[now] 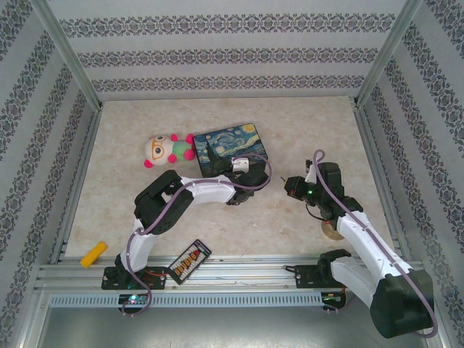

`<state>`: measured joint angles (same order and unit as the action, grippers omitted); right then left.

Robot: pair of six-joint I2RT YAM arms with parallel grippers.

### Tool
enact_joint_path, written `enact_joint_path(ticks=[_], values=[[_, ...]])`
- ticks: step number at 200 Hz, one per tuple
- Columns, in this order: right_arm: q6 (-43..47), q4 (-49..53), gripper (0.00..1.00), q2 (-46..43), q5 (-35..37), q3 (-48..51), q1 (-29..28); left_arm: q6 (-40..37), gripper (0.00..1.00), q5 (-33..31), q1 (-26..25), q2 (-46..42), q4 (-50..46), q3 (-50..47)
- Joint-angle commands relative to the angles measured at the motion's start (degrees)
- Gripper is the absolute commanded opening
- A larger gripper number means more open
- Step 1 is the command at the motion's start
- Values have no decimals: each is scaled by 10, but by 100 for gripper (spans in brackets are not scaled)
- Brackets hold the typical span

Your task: Unlock the padlock with the key

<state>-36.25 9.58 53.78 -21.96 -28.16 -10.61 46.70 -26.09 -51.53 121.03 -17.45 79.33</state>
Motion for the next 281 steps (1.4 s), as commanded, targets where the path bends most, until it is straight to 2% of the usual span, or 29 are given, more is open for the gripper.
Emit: enact_joint_path(ticks=[1, 38, 72, 134, 166, 230, 281], values=[[-5, -55, 0, -5, -6, 40, -6, 1, 19, 74, -12, -25, 19, -9], [-36, -161, 0, 1, 11, 111, -51, 65, 11, 105, -12, -73, 83, -50], [-52, -245, 0, 27, 36, 145, -98, 118, 10, 131, -11, -89, 119, -60], [-59, -310, 0, 35, 72, 184, -132, 226, 7, 147, -3, -96, 216, -104], [-63, -342, 0, 69, 74, 191, -141, 248, 7, 154, -1, -96, 233, -108], [-79, -431, 0, 173, 110, 174, -197, 271, 6, 171, -1, -87, 244, -109], [-89, -450, 0, 179, 134, 176, -205, 278, 6, 174, -1, -84, 254, -115]])
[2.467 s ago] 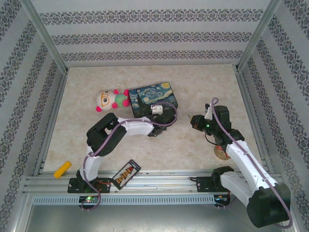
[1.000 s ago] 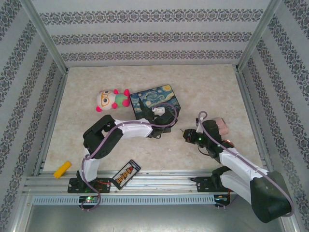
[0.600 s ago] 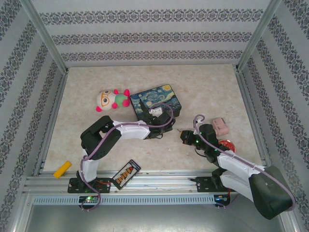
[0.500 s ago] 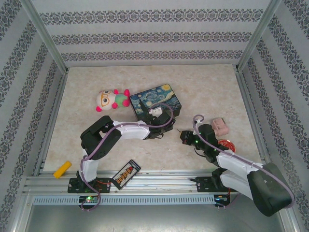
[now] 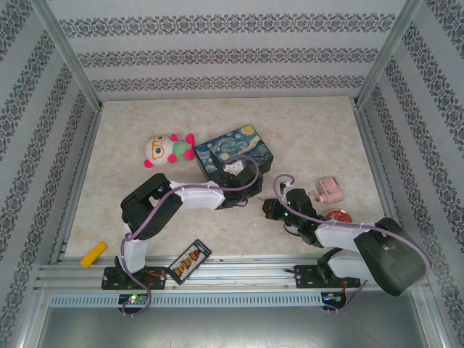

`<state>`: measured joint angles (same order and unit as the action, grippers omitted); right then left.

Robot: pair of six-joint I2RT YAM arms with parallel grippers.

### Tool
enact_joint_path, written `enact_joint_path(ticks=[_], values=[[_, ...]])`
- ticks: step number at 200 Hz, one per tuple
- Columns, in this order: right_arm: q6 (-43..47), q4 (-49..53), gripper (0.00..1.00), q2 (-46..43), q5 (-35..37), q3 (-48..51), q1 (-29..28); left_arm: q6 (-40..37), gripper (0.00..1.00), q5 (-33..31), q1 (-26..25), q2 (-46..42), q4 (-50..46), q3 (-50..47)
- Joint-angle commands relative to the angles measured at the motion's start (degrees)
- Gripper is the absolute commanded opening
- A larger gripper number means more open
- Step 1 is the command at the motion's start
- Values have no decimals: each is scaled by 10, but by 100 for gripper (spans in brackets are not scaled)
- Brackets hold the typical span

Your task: Unlock the padlock with the key

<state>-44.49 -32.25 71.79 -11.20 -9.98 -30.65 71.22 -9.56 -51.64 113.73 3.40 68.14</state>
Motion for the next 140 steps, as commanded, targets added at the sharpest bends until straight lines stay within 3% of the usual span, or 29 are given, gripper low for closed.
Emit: enact_joint_path(ticks=[1, 140], values=[[-6, -32, 0, -2, 27, -6, -5, 32, 7, 9, 0, -11, 46, -3], [-9, -36, 0, 4, 32, -17, -5, 45, 7, 31, 0, 2, 64, -6]])
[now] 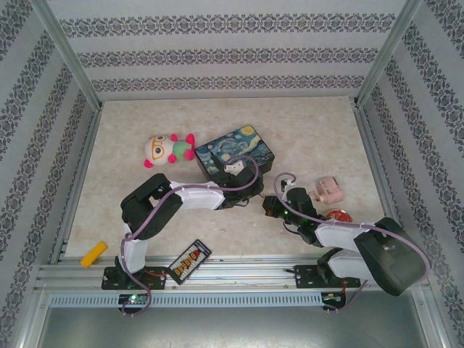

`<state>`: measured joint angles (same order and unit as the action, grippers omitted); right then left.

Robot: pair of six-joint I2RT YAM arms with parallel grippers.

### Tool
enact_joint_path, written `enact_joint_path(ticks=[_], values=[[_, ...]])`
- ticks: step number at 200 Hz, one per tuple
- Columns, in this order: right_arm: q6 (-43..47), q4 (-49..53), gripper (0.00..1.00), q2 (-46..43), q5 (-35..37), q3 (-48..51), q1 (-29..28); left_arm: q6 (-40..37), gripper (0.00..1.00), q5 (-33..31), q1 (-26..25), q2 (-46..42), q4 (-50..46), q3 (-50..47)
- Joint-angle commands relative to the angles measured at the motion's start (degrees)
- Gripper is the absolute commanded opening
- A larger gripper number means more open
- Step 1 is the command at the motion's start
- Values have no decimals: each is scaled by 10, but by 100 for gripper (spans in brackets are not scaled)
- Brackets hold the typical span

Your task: Unlock the padlock with the key

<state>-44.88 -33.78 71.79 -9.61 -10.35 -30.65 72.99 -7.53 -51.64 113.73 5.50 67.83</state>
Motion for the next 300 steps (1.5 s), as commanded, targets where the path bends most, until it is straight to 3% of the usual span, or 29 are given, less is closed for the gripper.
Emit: enact_joint_path(ticks=[1, 300], values=[[-5, -21, 0, 4, 16, -13, -5, 27, 6, 12, 0, 2, 43, -2], [-69, -67, 0, 19, -2, -2, -5, 67, 6, 23, 0, 15, 88, -15]])
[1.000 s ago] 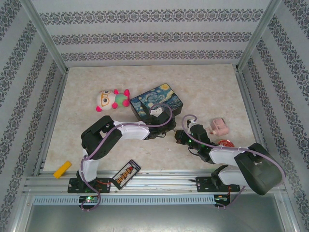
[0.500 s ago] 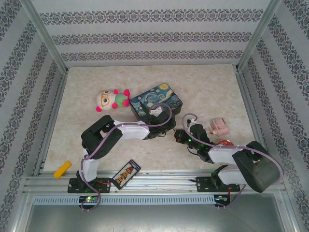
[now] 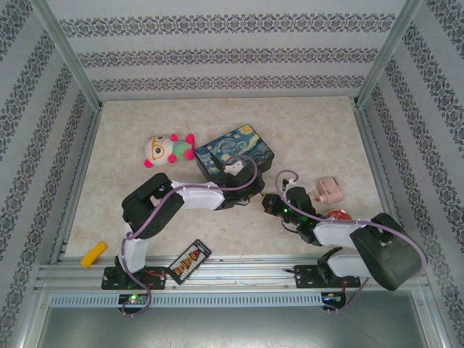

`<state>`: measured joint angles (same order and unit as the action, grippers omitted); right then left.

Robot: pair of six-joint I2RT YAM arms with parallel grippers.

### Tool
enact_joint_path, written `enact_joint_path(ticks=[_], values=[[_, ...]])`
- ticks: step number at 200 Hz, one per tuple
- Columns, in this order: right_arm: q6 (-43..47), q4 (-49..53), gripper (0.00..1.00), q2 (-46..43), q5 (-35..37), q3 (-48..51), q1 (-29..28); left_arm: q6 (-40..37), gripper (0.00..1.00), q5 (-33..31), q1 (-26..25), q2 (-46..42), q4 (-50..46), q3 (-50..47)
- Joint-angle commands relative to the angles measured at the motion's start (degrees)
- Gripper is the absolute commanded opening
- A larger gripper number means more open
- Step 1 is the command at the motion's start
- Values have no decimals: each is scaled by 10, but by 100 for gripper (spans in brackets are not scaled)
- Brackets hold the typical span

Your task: Unlock the padlock with the key

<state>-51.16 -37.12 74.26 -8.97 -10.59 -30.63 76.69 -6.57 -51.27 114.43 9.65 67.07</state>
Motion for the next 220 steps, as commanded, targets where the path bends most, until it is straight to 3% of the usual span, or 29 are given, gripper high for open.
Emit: enact_joint_path(ticks=[1, 220], values=[[-6, -34, 0, -5, -9, 0, -6, 30, 6, 13, -4, 8, 47, -7], [-27, -48, 0, 0, -2, 6, -6, 42, 6, 17, -4, 9, 65, -18]])
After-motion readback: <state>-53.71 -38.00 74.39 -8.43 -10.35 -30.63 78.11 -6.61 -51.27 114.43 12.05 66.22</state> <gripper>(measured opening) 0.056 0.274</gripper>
